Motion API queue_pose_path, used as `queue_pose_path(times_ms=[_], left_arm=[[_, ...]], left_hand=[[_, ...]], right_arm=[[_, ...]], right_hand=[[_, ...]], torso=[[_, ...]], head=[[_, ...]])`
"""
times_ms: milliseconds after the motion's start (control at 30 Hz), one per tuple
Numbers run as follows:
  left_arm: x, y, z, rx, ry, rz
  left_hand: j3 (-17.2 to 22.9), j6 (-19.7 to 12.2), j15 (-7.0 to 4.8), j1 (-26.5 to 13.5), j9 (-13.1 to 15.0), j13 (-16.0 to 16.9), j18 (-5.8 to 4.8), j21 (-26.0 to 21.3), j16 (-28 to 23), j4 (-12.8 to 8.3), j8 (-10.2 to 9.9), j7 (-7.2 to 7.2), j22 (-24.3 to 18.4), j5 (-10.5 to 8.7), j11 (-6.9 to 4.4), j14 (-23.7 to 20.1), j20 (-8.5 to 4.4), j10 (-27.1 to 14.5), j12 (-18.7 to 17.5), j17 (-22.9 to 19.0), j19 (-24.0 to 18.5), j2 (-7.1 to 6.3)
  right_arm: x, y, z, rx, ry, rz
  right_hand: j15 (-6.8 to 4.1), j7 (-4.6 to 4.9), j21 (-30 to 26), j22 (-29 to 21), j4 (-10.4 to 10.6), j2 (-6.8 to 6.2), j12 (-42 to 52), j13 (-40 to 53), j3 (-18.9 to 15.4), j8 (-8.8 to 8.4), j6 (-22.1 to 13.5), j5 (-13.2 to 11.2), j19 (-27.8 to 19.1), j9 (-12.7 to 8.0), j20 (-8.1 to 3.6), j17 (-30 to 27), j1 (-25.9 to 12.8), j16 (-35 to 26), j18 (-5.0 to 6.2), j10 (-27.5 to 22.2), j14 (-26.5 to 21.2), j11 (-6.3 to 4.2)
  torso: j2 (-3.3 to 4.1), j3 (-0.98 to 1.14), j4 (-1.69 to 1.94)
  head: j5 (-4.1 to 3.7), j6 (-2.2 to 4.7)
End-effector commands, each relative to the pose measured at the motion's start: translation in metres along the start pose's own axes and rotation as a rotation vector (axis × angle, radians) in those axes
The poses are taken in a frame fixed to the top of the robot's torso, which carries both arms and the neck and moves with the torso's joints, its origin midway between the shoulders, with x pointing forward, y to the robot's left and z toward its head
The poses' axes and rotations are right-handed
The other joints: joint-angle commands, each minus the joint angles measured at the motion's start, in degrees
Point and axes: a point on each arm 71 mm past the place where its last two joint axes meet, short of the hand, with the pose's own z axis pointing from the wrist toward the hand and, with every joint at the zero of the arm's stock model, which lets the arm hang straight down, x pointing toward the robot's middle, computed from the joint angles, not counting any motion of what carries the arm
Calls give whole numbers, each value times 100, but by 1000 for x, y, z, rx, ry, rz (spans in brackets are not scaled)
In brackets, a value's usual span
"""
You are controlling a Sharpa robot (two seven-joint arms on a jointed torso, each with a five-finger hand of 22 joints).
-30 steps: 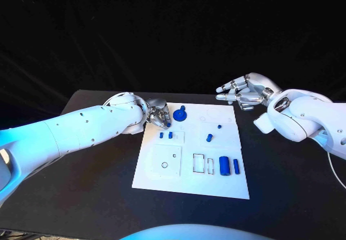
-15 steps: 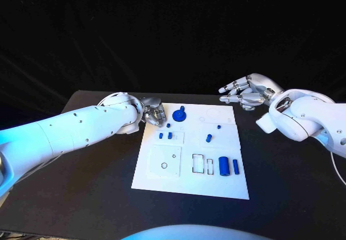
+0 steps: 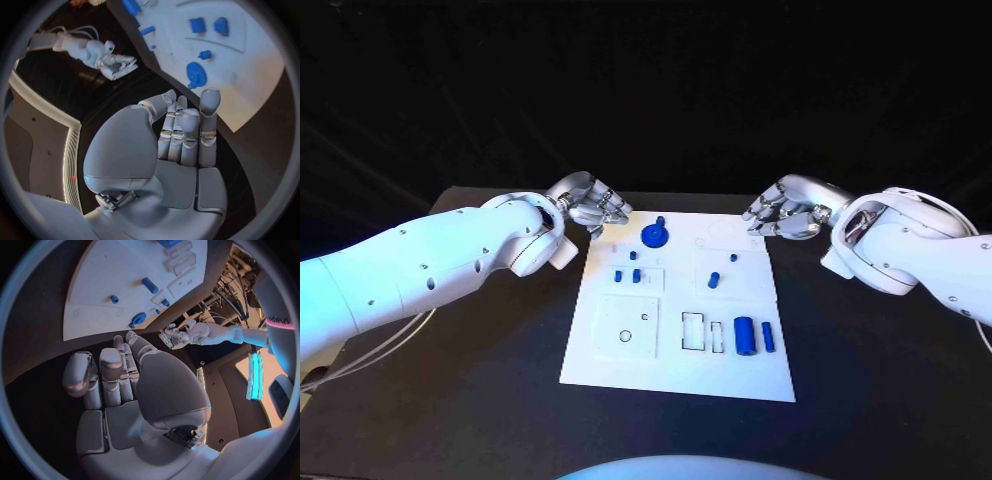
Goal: Assemble the parts on the task board
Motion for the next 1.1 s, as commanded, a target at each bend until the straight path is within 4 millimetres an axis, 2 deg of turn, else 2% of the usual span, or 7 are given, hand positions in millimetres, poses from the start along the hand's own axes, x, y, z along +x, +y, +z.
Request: queue_pose_path(times_ms=[33, 133, 267, 367, 533, 733, 1100], left_arm=[[-9, 0, -6, 6, -185, -488], [-4, 1, -11, 2, -177, -631], [2, 2, -15, 7, -151, -719], [6, 4, -17, 8, -137, -752], [9, 5, -21, 12, -125, -776], [11, 4, -24, 18, -111, -788], [13, 1, -26, 24, -100, -793]], left_hand=[[-116, 35, -20, -126, -9, 17, 78, -271, -168, 57, 46, -25, -203, -10, -13, -99, 1, 51, 71, -219, -101, 3], [-229, 29, -18, -193, -19, 27, 106, -521, -326, 119, 61, -30, -388, -12, -15, -197, 2, 34, 112, -429, -187, 32], [-331, 12, -12, -229, -27, 32, 124, -699, -428, 160, 68, -31, -521, -13, -12, -266, 6, 5, 139, -570, -238, 53], [-382, 3, -12, -224, -30, 36, 137, -807, -485, 165, 73, -33, -602, -13, -11, -305, 7, -8, 156, -651, -267, 62], [-430, -3, -11, -211, -32, 41, 153, -932, -545, 167, 81, -34, -698, -12, -11, -348, 8, -20, 176, -737, -300, 79], [-463, -11, -9, -204, -34, 43, 160, -1002, -587, 169, 85, -32, -750, -11, -10, -379, 9, -32, 188, -798, -317, 90], [-496, -22, -7, -193, -36, 46, 159, -1037, -630, 171, 89, -26, -776, -10, -5, -409, 10, -48, 200, -860, -317, 105]], right_arm=[[10, 3, 1, 4, 10, -243], [20, 6, 3, 0, 15, -285], [31, 8, 5, 8, 36, -324], [37, 9, 7, 15, 53, -341], [46, 13, 10, 10, 84, -354], [56, 16, 12, -5, 125, -355], [66, 19, 18, 1, 151, -377]], right_hand=[[0, -9, 62, 108, -1, -94, -107, -132, 79, -62, 37, -64, 109, -1, 2, -5, -35, -4, 56, 22, 79, 14], [20, 1, 75, 124, 2, -126, -221, -264, 143, -121, 11, -83, 124, -11, 13, -38, -68, -18, 52, -22, 93, 38], [41, 3, 64, 106, -1, -182, -350, -427, 213, -195, -25, -106, 115, -18, 30, -82, -102, -44, 57, -91, 95, 58], [52, 6, 47, 80, -5, -216, -420, -529, 255, -232, -34, -123, 101, -17, 39, -112, -120, -64, 62, -133, 92, 76], [52, 2, 29, 54, -16, -228, -465, -617, 307, -254, -28, -140, 87, -14, 42, -133, -119, -73, 69, -147, 91, 76], [32, -20, 19, 42, -41, -221, -502, -717, 391, -262, 4, -149, 81, -7, 30, -157, -94, -84, 74, -134, 91, 52], [13, -31, 19, 45, -85, -177, -535, -911, 615, -256, 117, -289, 90, 8, 8, -210, -71, -107, 72, -1, 92, 34]], torso=[[7, 1, -18], [17, 5, -27], [16, -5, 7], [9, 4, 0], [15, -1, -14], [14, 3, 3], [12, 5, -1]], head=[[-81, 44], [-193, 83], [-286, 93], [-299, 93], [-312, 96], [-329, 78], [-304, 58]])
